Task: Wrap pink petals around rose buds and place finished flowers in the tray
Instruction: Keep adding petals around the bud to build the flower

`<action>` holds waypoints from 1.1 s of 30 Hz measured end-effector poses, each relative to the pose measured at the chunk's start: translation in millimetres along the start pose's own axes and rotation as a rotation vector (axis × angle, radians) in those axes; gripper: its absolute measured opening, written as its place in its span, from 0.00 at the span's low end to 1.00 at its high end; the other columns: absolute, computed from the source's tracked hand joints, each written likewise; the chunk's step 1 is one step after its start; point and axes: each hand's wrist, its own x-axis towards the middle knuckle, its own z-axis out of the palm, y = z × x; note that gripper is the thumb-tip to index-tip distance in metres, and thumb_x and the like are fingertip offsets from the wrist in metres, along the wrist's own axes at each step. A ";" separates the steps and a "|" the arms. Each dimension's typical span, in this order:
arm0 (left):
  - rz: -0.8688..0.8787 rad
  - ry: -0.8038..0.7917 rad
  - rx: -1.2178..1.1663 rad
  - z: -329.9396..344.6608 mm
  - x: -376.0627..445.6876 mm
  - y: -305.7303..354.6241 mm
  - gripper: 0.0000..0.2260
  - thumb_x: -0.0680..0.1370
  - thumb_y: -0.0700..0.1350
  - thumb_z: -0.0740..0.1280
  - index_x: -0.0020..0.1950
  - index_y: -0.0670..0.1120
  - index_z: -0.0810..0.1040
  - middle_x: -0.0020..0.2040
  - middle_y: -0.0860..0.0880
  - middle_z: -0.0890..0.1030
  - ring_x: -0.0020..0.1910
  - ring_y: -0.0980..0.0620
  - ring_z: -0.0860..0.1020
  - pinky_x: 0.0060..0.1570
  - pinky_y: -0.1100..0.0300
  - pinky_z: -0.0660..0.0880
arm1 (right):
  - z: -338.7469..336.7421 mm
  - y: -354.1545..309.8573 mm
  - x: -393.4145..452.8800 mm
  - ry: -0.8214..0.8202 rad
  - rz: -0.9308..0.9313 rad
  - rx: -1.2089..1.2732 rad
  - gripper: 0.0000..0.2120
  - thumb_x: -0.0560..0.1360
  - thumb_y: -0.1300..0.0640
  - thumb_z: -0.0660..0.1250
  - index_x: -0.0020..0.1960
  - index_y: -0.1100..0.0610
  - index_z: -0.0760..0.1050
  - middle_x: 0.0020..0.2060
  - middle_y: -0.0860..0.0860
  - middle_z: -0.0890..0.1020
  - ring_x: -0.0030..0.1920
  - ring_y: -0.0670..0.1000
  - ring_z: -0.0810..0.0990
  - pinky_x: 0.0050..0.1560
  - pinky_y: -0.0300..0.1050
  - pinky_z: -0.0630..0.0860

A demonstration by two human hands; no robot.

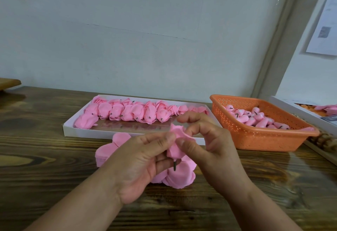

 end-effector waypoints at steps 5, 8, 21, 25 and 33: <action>0.027 0.033 -0.031 1.8 0.0 -0.3 0.17 0.65 0.45 0.70 0.49 0.38 0.84 0.50 0.38 0.84 0.49 0.45 0.84 0.45 0.56 0.82 | 3.6 3.6 -3.1 0.039 0.017 0.089 0.05 0.68 0.58 0.69 0.36 0.59 0.78 0.50 0.50 0.81 0.56 0.48 0.78 0.60 0.49 0.72; 0.031 0.023 -0.030 2.3 0.1 0.8 0.14 0.65 0.44 0.70 0.47 0.38 0.85 0.48 0.39 0.85 0.45 0.48 0.84 0.39 0.59 0.81 | 7.5 5.2 -1.8 0.106 0.043 0.151 0.07 0.69 0.56 0.68 0.34 0.57 0.79 0.48 0.51 0.82 0.55 0.52 0.79 0.60 0.57 0.72; 0.035 -0.061 -0.094 4.7 0.3 9.9 0.16 0.69 0.42 0.67 0.52 0.33 0.81 0.51 0.38 0.83 0.47 0.48 0.83 0.43 0.58 0.81 | 0.7 7.6 -1.3 0.086 0.024 0.172 0.06 0.69 0.62 0.67 0.42 0.62 0.81 0.47 0.54 0.83 0.54 0.56 0.79 0.58 0.61 0.73; 0.043 -0.068 -0.052 3.4 1.7 8.7 0.17 0.69 0.44 0.68 0.51 0.33 0.81 0.52 0.37 0.83 0.50 0.46 0.82 0.44 0.58 0.81 | -4.5 1.4 1.7 0.064 0.056 0.142 0.03 0.67 0.60 0.69 0.39 0.59 0.81 0.44 0.52 0.84 0.50 0.52 0.81 0.57 0.59 0.74; 0.110 -0.084 0.087 0.5 3.8 8.4 0.13 0.66 0.45 0.70 0.47 0.41 0.85 0.46 0.40 0.83 0.44 0.48 0.82 0.42 0.59 0.79 | -9.5 -3.6 11.0 -0.078 0.240 0.227 0.03 0.64 0.61 0.69 0.32 0.57 0.79 0.37 0.54 0.84 0.40 0.53 0.82 0.45 0.48 0.78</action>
